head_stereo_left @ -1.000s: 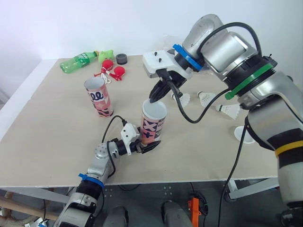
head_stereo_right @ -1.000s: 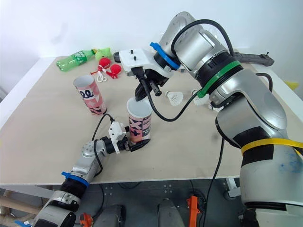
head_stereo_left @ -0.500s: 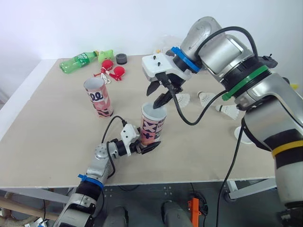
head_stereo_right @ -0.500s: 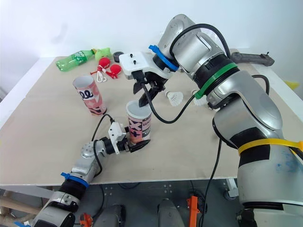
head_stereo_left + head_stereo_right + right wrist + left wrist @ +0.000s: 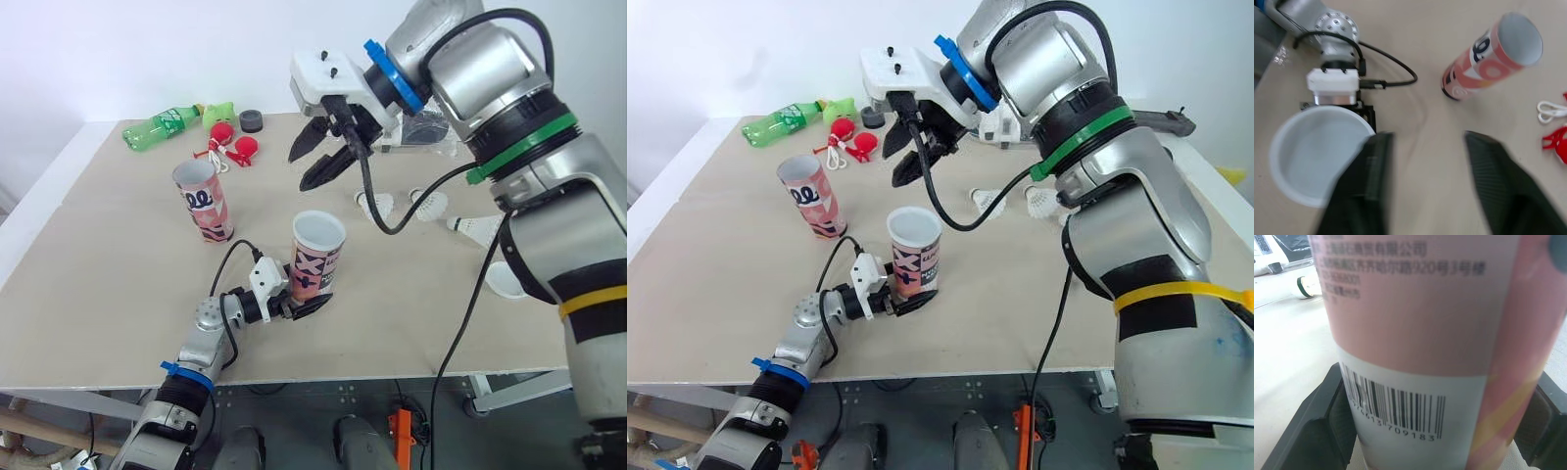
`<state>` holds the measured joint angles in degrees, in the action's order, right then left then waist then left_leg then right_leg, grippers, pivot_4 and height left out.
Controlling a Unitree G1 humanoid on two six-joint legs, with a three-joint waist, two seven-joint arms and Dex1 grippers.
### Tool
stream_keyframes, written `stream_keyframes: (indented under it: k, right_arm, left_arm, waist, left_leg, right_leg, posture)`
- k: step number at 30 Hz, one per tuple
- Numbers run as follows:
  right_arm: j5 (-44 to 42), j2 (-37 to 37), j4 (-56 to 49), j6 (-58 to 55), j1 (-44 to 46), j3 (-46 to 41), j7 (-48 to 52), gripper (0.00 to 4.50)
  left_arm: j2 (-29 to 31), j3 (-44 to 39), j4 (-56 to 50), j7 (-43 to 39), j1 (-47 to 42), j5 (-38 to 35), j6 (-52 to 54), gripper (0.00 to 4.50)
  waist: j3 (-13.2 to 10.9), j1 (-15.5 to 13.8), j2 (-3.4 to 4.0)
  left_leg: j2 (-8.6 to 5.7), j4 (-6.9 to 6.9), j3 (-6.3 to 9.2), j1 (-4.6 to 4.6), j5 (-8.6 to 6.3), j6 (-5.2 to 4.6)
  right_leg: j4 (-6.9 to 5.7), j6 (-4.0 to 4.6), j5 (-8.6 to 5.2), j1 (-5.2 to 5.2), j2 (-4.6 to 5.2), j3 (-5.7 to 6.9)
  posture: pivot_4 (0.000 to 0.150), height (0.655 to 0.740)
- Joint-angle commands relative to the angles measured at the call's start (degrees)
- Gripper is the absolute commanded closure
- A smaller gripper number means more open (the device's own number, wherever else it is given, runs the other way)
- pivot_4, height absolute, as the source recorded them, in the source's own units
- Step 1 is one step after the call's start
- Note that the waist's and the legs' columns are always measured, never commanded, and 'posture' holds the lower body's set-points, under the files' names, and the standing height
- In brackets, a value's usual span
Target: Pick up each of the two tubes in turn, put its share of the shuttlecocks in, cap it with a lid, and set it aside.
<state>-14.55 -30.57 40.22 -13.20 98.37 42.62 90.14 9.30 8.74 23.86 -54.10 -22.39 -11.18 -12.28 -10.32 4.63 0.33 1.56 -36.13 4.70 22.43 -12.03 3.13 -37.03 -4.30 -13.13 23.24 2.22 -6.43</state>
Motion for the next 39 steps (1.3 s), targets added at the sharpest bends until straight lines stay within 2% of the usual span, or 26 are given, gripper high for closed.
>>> stream_keyframes:
  k: [1,2,3,8,24,39]
  right_arm:
    - [-5.26,-3.36,-10.12,-4.88,-2.35,-0.26,2.36,3.79]
    - [-5.51,-3.75,-11.42,-5.65,-3.02,-0.29,2.36,4.29]
    - [-5.54,-4.09,-12.57,-6.31,-3.8,-0.32,2.36,4.41]
    - [-5.68,-4.96,-16.54,-8.85,-7.1,0.03,2.36,4.41]
    - [-2.94,-5.16,-19.84,-9.74,-12.86,2.82,2.36,4.41]
    - [2.53,-2.26,-15.23,-7.24,-14.9,4.45,2.36,4.41]
  left_arm:
    - [0.29,1.61,3.9,0.19,2.97,1.47,2.94,0.84]
    - [0.29,1.6,3.86,0.2,2.96,1.46,3.01,0.84]
    - [0.3,1.59,3.83,0.2,2.95,1.46,3.07,0.84]
    - [0.38,1.6,3.74,0.14,2.89,1.45,3.25,0.84]
    - [0.61,1.53,2.4,0.59,3.67,1.39,4.11,0.84]
    - [0.63,1.69,1.87,0.64,3.83,1.35,4.56,0.84]
  waist:
    - [0.03,0.0,-0.06]
    - [0.03,0.0,-0.05]
    - [0.03,0.01,-0.05]
    - [0.04,0.0,-0.06]
    - [0.23,0.02,-0.07]
    - [1.23,0.03,-0.25]
  left_leg:
    - [0.0,0.03,0.0,0.0,0.0,0.0]
    - [0.0,0.04,0.0,0.0,0.0,0.0]
    - [0.0,0.05,0.0,-0.01,0.0,0.0]
    - [0.01,0.12,0.01,-0.02,0.0,0.0]
    - [0.01,0.27,0.01,-0.09,0.0,0.0]
    - [0.06,0.54,0.01,-0.34,0.0,0.0]
  right_leg:
    - [0.01,0.01,-0.02,0.0,0.0,0.0]
    - [0.01,0.01,-0.04,0.0,0.0,0.0]
    - [0.01,0.01,-0.04,0.0,0.01,0.0]
    - [0.0,0.01,-0.04,0.03,-0.01,0.0]
    - [0.01,-0.1,-0.02,0.02,-0.02,0.01]
    - [0.0,0.18,-0.26,-0.05,-0.06,0.03]
  posture:
    - [0.15,0.74]
    - [0.15,0.74]
    - [0.15,0.74]
    - [0.15,0.74]
    - [0.15,0.74]
    - [0.15,0.74]
